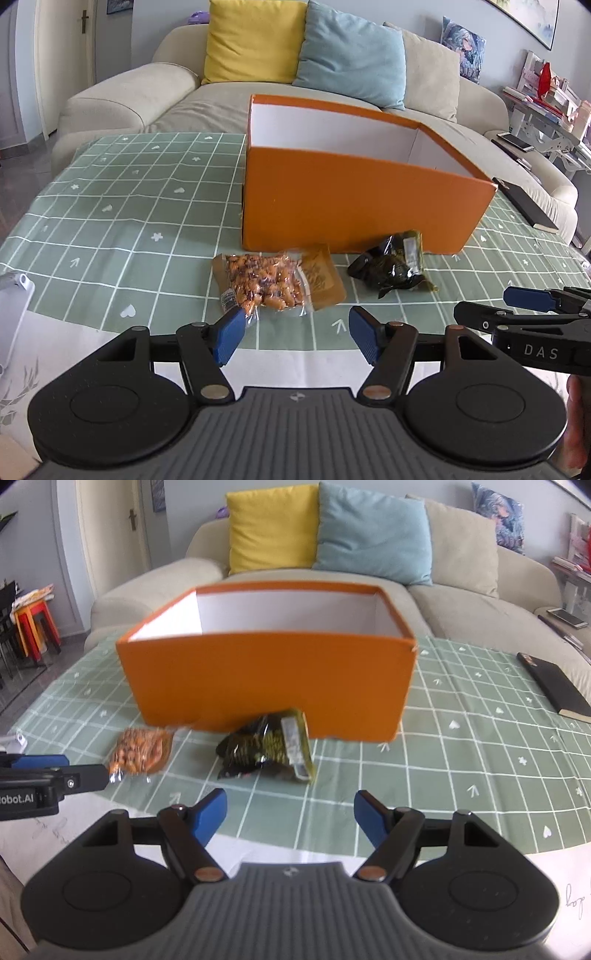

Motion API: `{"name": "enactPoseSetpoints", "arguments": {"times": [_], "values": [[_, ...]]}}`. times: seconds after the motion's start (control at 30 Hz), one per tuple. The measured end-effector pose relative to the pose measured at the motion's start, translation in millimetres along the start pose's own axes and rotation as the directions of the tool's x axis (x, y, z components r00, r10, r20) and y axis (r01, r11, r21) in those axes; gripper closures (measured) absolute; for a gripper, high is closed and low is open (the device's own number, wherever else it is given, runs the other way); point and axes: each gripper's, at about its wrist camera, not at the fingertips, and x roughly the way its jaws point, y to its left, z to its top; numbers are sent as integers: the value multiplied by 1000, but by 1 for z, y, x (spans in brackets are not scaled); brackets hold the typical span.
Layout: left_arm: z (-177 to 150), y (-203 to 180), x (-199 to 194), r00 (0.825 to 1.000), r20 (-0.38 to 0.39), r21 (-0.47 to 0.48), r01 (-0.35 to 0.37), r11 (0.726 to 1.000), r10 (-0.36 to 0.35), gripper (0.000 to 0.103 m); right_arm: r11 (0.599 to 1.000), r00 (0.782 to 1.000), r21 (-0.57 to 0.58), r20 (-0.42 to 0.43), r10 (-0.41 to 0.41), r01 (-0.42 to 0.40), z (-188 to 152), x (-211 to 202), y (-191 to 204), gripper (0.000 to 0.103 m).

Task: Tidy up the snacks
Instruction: 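Grasp the peanut pack with left tool while right tool grasps the dark green-wrapped snack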

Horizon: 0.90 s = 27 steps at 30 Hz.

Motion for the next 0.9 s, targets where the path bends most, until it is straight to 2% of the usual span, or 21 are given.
{"name": "enactPoseSetpoints", "arguments": {"times": [0.13,0.37,0.57,0.77,0.9], "values": [[1,6,8,1000,1,8,-17,1000,17,25,1000,1000,-13,-18,2,-2,-1,8,4,30],[14,18,26,999,-2,-36,-42,998,42,22,1000,1000,-11,-26,10,-11,7,23,8,30],[22,24,48,999,-30,-30,-45,999,44,20,999,1000,-41,-15,11,-12,18,39,17,31],[26,36,61,998,-65,-96,-27,995,21,20,999,999,-48,-38,22,-23,32,64,24,34],[25,38,66,997,-82,-100,-21,995,13,20,996,999,-83,-38,11,-14,37,79,33,34]]}}
